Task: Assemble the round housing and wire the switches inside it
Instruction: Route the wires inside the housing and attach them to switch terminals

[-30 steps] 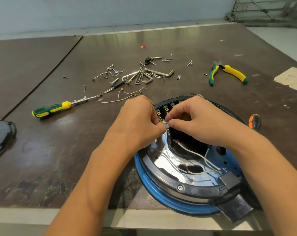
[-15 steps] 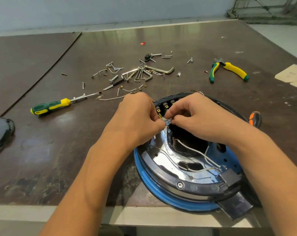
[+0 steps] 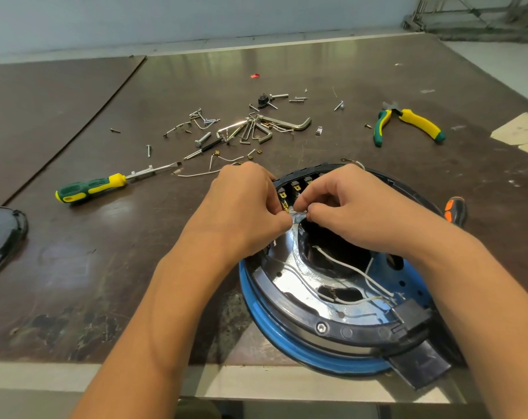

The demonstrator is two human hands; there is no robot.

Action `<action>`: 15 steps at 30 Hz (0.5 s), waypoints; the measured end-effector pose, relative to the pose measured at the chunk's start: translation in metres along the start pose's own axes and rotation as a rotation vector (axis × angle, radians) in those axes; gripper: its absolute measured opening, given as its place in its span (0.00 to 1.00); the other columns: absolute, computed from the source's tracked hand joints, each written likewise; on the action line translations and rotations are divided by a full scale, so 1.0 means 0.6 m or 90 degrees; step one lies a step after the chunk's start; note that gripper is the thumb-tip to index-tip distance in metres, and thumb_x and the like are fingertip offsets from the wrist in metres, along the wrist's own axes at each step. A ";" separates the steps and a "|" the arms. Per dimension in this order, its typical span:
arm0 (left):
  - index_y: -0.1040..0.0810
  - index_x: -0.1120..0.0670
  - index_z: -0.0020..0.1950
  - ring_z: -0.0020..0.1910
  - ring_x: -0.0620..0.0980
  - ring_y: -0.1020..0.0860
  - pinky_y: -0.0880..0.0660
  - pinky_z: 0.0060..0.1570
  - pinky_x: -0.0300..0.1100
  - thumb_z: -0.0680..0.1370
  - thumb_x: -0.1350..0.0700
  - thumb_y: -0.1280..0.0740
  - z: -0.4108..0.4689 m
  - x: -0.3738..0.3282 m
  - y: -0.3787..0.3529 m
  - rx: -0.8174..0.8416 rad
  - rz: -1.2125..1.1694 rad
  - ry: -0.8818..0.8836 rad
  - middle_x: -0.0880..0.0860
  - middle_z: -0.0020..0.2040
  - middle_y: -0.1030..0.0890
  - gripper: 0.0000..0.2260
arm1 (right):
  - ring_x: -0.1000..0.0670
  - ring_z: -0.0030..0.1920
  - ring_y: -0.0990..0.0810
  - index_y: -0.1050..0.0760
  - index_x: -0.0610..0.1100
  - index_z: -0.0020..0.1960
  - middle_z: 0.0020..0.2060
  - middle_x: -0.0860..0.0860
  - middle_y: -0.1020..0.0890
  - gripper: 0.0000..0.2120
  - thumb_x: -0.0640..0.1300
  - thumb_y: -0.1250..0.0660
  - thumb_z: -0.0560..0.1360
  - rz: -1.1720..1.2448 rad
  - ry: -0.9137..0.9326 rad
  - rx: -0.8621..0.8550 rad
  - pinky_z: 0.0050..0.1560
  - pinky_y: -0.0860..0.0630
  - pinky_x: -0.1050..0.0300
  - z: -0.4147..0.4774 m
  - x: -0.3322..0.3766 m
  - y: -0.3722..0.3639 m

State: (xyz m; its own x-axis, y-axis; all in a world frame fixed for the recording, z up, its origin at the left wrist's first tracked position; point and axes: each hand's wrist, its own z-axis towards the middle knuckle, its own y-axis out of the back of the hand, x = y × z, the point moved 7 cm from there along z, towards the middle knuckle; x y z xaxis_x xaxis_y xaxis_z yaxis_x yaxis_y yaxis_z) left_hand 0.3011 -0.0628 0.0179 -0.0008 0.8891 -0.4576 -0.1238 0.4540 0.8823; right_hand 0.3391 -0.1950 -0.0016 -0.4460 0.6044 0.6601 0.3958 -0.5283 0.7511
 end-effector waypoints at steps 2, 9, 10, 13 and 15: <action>0.16 0.50 0.31 0.48 0.47 0.19 0.24 0.42 0.38 0.70 0.54 0.28 0.002 0.001 -0.001 -0.002 0.000 0.001 0.52 0.47 0.15 0.07 | 0.68 0.31 0.25 0.18 0.56 0.48 0.26 0.65 0.22 0.12 0.40 0.35 0.78 0.003 -0.003 -0.006 0.30 0.33 0.75 0.000 -0.001 0.001; 0.16 0.49 0.33 0.46 0.45 0.20 0.27 0.41 0.35 0.71 0.53 0.27 0.005 0.001 -0.002 -0.020 0.009 -0.022 0.50 0.48 0.15 0.07 | 0.68 0.33 0.24 0.17 0.52 0.54 0.32 0.61 0.21 0.10 0.42 0.35 0.78 -0.001 -0.009 -0.017 0.31 0.32 0.73 -0.001 -0.001 0.002; 0.17 0.49 0.33 0.47 0.45 0.20 0.26 0.42 0.37 0.71 0.54 0.27 0.005 0.000 -0.002 -0.024 0.010 -0.024 0.50 0.47 0.15 0.07 | 0.66 0.34 0.23 0.17 0.53 0.55 0.34 0.60 0.20 0.10 0.42 0.35 0.78 -0.005 -0.010 -0.017 0.33 0.32 0.72 -0.001 -0.001 0.002; 0.18 0.49 0.32 0.48 0.45 0.19 0.25 0.43 0.38 0.71 0.54 0.27 0.006 0.001 -0.002 -0.028 0.016 -0.026 0.49 0.46 0.16 0.07 | 0.65 0.34 0.23 0.17 0.54 0.55 0.36 0.59 0.19 0.10 0.43 0.35 0.79 -0.005 -0.015 -0.018 0.35 0.33 0.70 -0.002 -0.001 0.002; 0.20 0.48 0.32 0.47 0.44 0.19 0.23 0.44 0.39 0.71 0.54 0.26 0.006 0.004 -0.002 -0.027 0.014 -0.022 0.48 0.42 0.16 0.08 | 0.63 0.34 0.23 0.17 0.54 0.54 0.36 0.58 0.19 0.10 0.44 0.35 0.79 -0.007 -0.014 -0.018 0.35 0.32 0.68 -0.003 0.001 0.002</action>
State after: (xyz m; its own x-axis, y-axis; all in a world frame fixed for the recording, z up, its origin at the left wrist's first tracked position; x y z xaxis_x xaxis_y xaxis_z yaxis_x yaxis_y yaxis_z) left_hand 0.3048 -0.0612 0.0161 0.0299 0.9004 -0.4340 -0.1664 0.4326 0.8861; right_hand 0.3381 -0.1966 -0.0004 -0.4332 0.6230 0.6514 0.3674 -0.5379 0.7588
